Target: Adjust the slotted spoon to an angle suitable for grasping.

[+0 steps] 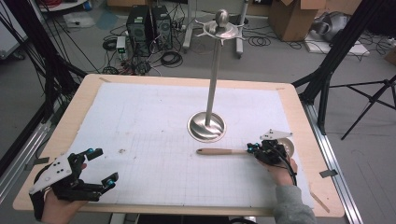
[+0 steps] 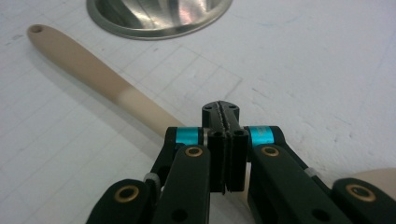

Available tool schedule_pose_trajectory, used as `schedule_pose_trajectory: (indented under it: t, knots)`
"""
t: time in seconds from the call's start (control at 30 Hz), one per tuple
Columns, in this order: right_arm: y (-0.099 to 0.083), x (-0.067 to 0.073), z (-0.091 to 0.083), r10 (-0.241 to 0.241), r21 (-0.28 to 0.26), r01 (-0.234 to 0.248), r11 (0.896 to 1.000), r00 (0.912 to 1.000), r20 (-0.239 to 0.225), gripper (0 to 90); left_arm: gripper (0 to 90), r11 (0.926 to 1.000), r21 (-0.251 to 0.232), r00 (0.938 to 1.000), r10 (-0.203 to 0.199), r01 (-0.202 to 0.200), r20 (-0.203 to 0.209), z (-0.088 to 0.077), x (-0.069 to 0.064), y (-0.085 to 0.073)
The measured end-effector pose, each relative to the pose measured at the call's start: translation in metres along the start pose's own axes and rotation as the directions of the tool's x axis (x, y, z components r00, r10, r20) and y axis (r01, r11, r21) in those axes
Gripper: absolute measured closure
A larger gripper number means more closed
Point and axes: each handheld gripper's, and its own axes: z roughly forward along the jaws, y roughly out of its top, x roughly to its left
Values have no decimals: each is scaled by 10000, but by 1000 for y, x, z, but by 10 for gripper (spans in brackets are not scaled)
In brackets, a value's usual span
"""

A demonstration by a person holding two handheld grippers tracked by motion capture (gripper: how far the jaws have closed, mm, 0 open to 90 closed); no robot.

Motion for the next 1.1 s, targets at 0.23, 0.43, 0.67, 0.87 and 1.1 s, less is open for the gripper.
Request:
schedule_pose_trajectory:
  t: [0.23,0.43,0.67,0.87,1.1]
  knots:
    - [-1,-6,2,250,175,-257,9995,9989,392,900,42,10000,33,10000,-40,40,51,3,-1,-1]
    - [-2,-7,6,244,380,-264,9989,9983,521,900,43,10000,28,9999,-50,50,108,4,-1,-1]
    - [-3,-8,9,239,483,-267,9985,9981,571,900,43,10000,20,9999,-32,31,160,5,-1,0]
    - [-9,-4,2,315,474,-345,9983,9975,638,900,42,10000,29,9999,-29,29,165,5,0,-1]
    - [-22,4,-8,403,139,-412,9991,9974,591,900,42,9999,114,9997,8,-11,246,8,-2,0]
